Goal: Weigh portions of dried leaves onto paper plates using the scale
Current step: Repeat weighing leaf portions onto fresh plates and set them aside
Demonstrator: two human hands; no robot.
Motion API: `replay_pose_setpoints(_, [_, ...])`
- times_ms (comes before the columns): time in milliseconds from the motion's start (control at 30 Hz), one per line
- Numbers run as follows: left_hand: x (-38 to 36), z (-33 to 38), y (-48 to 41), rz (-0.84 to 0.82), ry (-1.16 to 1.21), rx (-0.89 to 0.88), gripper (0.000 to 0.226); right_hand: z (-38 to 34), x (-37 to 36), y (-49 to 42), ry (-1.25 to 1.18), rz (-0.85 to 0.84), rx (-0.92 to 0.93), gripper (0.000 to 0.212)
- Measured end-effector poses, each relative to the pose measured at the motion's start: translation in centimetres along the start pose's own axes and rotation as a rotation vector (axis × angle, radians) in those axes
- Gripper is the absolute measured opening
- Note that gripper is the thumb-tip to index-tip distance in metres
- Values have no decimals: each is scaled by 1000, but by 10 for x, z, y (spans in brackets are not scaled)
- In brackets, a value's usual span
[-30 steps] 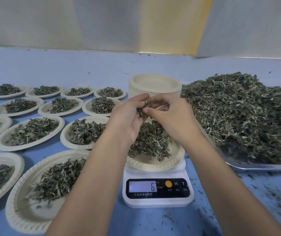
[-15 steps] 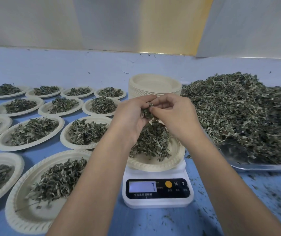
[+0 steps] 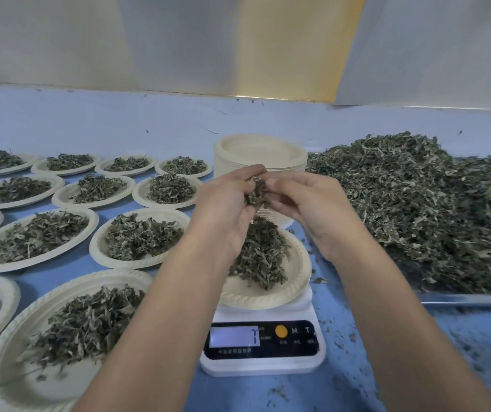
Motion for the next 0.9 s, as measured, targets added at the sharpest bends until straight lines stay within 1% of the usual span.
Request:
replay_pose_setpoints(133, [-27, -12, -7, -19, 86, 75, 38, -2, 24, -5, -86, 128, 5, 21])
replay_pose_setpoints(267, [-65, -37, -17, -25, 90, 102, 41, 0, 49, -6, -11, 337, 70, 24])
replay_pose_setpoints(333, [-81, -54, -23, -13, 65, 115, 42, 4, 65, -7, 5, 447, 51, 21])
replay_pose_setpoints(400, [-94, -70, -28, 4, 27, 145, 42, 8, 81, -8, -62, 531, 4, 23])
replay_pose_setpoints(467, [-104, -84, -32, 1, 25, 190, 39, 13, 95, -9, -195, 555, -31, 27])
replay_pose_setpoints(500, [-108, -90, -34, -7, 44, 219, 33, 15, 102, -9, -224, 566, -48, 29])
replay_pose_setpoints(567, [-113, -101, -35, 3, 78, 272, 18, 22, 116, -8, -229, 596, -84, 31])
replay_pose_setpoints(600, [-116, -105, -35, 1, 92, 291, 19, 25, 122, -7, -217, 609, -102, 32])
replay_pose_setpoints(667, [-119, -113, -35, -18, 55, 318, 30, 30, 133, -5, -142, 648, -136, 32])
replay_pose_setpoints(700, [-120, -116, -34, -26, 13, 324, 31, 32, 138, -4, -88, 677, -148, 32])
replay_pose_setpoints(767, [-121, -119, -31, -54, -56, 346, 25, 34, 143, -2, 1, 729, -148, 30])
replay_pose_setpoints(800, [-121, -120, -28, -85, -80, 365, 27, 35, 145, -2, 22, 742, -139, 30])
replay_pose_setpoints(900, [-121, -124, -24, -177, -73, 411, 48, 35, 145, -1, 32, 740, -115, 31])
Point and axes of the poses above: each hand's wrist, its own y-axis away from the middle knuckle, its own x-axis out of the back of the hand, z = x × y, the point moved 2 cm from there along -y, towards the middle knuckle, and after that the axes turned 4 degrees about -z, right-handed, at the moved point
